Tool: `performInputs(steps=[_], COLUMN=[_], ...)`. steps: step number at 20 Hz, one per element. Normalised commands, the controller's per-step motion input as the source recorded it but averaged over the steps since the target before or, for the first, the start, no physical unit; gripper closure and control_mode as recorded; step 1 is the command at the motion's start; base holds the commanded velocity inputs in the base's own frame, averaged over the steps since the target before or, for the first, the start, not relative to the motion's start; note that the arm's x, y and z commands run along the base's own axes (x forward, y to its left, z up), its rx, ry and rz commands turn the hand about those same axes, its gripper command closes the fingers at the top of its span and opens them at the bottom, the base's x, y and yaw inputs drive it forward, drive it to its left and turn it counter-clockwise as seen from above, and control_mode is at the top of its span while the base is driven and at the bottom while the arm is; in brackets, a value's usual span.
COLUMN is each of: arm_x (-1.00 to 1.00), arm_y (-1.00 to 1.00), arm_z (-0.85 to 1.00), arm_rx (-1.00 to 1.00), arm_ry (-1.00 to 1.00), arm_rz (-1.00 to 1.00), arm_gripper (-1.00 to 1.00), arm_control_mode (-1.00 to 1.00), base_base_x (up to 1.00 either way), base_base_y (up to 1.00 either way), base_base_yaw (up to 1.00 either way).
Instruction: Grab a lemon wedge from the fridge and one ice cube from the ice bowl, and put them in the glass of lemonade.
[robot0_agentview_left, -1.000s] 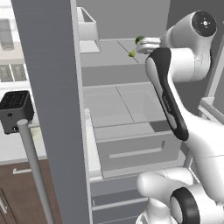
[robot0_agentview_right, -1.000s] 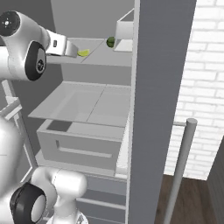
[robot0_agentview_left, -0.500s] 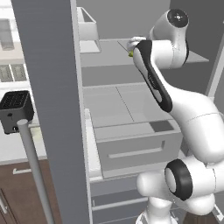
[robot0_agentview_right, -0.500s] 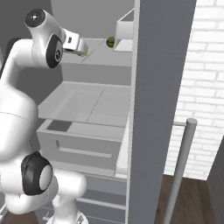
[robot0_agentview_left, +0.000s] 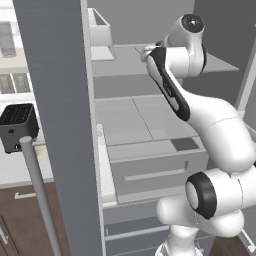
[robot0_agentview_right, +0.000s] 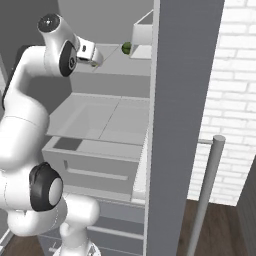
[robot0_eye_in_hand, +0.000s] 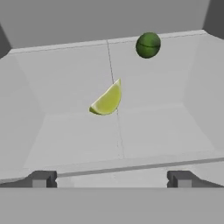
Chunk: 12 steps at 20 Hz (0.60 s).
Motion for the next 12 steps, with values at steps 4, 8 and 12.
performInputs(steps=[4, 8, 12], arm_x=[0.18, 0.13, 0.37], arm_y=[0.00, 0.00, 0.00], arm_z=[-0.13, 0.00, 0.00], arm_rx=[0.00, 0.00, 0.00], arm_ry=[0.00, 0.00, 0.00], arm_rz=[0.00, 0.00, -0.02], arm_gripper=[-1.00, -1.00, -1.00], arm_control_mode=[-1.00, -1.00, -1.00], base_base_x=[0.00, 0.00, 0.00], base_base_y=[0.00, 0.00, 0.00], base_base_yaw=[0.00, 0.00, 0.00])
